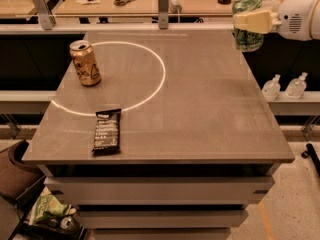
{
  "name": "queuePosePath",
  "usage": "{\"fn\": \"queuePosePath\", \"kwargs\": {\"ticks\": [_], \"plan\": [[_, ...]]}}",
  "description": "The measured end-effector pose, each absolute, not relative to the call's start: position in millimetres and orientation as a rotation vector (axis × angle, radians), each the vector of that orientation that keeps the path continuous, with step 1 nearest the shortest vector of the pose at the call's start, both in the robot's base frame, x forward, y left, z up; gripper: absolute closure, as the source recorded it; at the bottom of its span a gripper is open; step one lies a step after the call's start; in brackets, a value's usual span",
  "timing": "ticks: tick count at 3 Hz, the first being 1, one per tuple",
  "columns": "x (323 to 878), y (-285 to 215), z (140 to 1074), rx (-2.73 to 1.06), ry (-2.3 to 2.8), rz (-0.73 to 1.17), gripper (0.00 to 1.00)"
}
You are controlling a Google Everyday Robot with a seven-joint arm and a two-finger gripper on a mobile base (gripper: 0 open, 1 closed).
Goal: Place green can upright
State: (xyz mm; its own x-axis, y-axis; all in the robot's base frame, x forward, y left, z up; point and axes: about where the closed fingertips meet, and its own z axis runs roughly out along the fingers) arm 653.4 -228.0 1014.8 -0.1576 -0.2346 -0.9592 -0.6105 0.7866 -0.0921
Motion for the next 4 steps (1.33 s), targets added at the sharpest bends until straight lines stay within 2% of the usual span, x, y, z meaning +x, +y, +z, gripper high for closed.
{"fn": "queuePosePath", "kwargs": {"ticks": [2, 4], "plan": [[645.3, -181.0, 1017.7, -0.865, 1.537, 0.385, 1.0], [654.7, -161.5, 1009.5, -0.921, 1.457, 0.472, 1.0]]}}
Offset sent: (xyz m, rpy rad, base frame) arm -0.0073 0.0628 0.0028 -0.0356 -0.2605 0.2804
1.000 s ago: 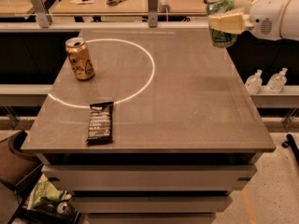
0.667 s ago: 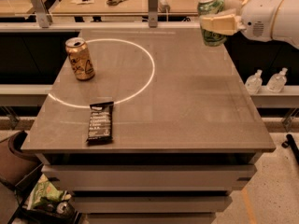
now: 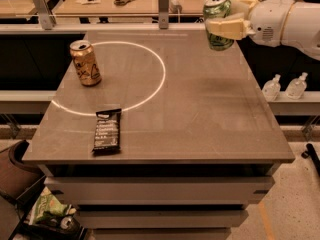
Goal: Place green can upright
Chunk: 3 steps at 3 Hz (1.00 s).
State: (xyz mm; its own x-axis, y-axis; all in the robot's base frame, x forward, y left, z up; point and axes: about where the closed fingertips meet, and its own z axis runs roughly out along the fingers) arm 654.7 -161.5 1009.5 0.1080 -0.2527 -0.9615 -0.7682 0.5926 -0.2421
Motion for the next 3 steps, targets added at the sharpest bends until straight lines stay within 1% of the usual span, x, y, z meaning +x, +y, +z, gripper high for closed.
{"fn": "queuePosePath", "kwargs": {"ticks": [3], "plan": [[677.7, -149.0, 969.9, -0.901, 1.459, 0.605, 1.0]]}}
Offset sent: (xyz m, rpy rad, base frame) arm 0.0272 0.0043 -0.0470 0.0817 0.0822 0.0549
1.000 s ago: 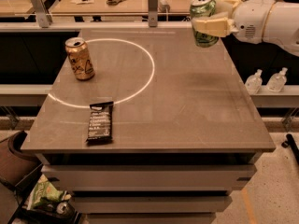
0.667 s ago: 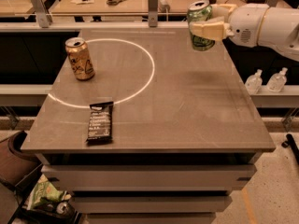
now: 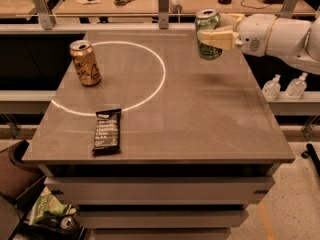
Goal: Place green can upright
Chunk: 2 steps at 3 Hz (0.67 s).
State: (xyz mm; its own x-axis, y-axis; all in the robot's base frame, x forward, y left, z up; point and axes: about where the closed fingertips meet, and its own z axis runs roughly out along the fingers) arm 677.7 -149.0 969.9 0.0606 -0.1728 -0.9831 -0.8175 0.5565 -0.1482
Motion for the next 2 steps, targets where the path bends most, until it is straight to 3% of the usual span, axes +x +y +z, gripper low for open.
{"fn": "queuePosePath", "kwargs": {"ticks": [2], "plan": [[688.5, -145.6, 934.0, -0.847, 1.456, 0.713, 1.0]]}}
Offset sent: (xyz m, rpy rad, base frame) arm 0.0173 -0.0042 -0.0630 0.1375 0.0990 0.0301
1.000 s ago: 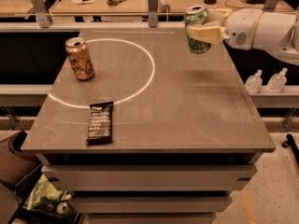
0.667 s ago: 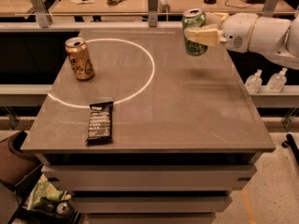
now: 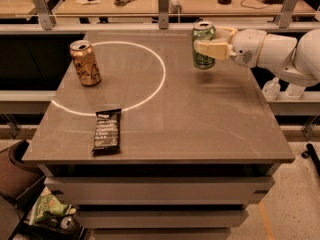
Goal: Place green can upright
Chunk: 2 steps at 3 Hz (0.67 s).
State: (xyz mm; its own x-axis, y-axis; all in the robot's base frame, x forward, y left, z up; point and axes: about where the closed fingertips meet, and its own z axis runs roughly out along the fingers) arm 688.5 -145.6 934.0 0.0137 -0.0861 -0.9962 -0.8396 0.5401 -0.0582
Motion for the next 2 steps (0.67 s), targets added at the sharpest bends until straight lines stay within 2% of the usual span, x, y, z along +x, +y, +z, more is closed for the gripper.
{"fn": "queuePosePath", "kwargs": {"ticks": [2], "plan": [[692.8, -150.6, 895.6, -0.777, 1.514, 0.779, 1.0]]}}
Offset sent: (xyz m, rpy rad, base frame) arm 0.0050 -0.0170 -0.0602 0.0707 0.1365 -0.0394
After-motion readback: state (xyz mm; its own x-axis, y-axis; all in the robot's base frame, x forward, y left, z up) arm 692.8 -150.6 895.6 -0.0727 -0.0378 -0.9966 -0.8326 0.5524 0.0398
